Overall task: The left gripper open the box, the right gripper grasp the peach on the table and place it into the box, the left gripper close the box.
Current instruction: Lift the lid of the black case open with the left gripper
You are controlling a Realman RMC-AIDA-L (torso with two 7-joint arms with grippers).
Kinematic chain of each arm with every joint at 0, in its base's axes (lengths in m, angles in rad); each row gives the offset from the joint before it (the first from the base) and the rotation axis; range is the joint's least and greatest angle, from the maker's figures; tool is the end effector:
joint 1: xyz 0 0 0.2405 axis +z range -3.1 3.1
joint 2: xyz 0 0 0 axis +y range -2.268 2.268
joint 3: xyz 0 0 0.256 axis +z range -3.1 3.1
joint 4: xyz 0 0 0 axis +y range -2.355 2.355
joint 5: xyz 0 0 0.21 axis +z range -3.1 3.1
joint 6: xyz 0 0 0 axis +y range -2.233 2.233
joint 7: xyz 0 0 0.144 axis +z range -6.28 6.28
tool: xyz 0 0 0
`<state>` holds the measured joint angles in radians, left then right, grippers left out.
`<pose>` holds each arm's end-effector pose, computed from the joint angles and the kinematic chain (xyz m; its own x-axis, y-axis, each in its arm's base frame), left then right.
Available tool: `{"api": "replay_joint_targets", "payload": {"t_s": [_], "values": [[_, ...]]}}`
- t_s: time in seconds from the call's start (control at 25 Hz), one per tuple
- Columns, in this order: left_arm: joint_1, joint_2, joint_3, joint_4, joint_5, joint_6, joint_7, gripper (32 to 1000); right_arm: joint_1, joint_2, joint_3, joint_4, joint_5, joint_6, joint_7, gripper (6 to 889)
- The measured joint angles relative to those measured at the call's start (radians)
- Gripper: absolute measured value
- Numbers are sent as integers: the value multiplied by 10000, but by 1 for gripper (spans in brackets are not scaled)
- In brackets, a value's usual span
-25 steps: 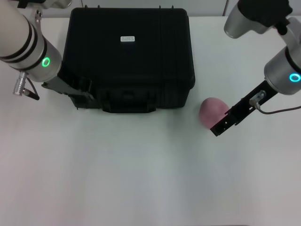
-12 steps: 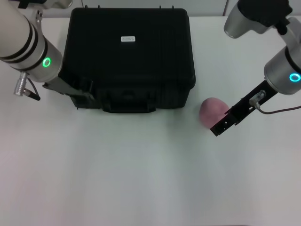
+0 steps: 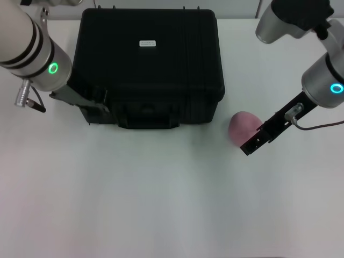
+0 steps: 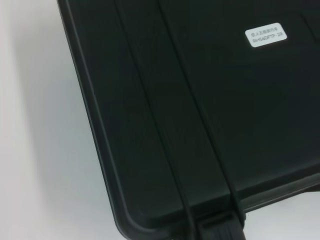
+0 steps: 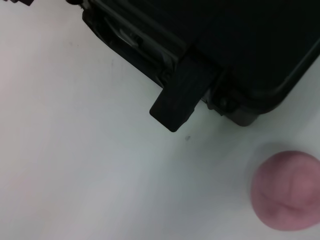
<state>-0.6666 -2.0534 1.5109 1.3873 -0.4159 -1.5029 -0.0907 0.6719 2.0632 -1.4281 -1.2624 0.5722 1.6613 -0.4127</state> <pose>-0.1584 0.3731 0.0020 0.4312 0.8990 0.0768 0.7294 -0.2972 -0.6161 0.1766 0.3456 -0.0119 0.5948 -0.7524 0.2831 -0.6465 -0.6570 -0.3878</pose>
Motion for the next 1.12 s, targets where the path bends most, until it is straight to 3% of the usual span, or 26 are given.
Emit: {"api": "replay_joint_targets", "payload": {"t_s": [0.8,1.12], "values": [[16,44,-120,1953,54,-1005,-72,380,0,0,0,-1,-1,0,1,862],[-69,64,-464,2650,64,-1193,2,380,3,0,0,-1,-1,0,1,862]]}}
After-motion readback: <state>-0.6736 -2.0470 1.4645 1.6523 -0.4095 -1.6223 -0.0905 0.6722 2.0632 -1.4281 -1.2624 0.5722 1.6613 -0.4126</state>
